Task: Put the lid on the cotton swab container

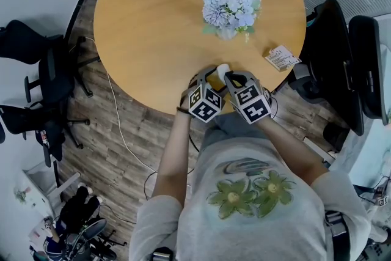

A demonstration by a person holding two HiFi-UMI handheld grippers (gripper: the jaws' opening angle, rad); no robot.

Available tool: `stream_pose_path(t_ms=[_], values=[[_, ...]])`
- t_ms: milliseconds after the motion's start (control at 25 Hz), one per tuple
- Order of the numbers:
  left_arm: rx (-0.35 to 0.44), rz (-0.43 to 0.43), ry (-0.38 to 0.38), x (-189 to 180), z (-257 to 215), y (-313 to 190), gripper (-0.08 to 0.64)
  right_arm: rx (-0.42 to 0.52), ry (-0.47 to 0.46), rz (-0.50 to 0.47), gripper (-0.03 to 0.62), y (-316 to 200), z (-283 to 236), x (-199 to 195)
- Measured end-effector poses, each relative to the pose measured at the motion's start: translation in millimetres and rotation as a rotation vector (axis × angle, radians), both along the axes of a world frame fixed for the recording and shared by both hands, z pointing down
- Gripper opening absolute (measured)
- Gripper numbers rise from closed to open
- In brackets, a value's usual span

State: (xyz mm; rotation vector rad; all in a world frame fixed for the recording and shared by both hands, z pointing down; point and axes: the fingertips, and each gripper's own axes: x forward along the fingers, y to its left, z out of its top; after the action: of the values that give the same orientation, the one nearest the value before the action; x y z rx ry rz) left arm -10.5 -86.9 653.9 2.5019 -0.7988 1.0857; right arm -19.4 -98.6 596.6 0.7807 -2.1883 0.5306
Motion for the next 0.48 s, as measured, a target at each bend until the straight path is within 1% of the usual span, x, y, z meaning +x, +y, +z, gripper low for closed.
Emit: stream_pose_path(t_ms=[120,240,480], values=[[0.001,-0.005,-0.003,0.0,0.2,-0.1,0.319,-0.044,0.058,-0.023,0.002,0.7,1.8,-1.2],[0.001,-0.009,-0.001,0.5,0.5,-0.8,0.318,-0.070,0.075,-0.044,0.003,-1.5,0.6,-2.4],[-0.002,-0.010,-0.013,0.5,1.8,0.0,0.319,-0.032,0.093,-0.050,0.002,1.1,3.0,-1.4]])
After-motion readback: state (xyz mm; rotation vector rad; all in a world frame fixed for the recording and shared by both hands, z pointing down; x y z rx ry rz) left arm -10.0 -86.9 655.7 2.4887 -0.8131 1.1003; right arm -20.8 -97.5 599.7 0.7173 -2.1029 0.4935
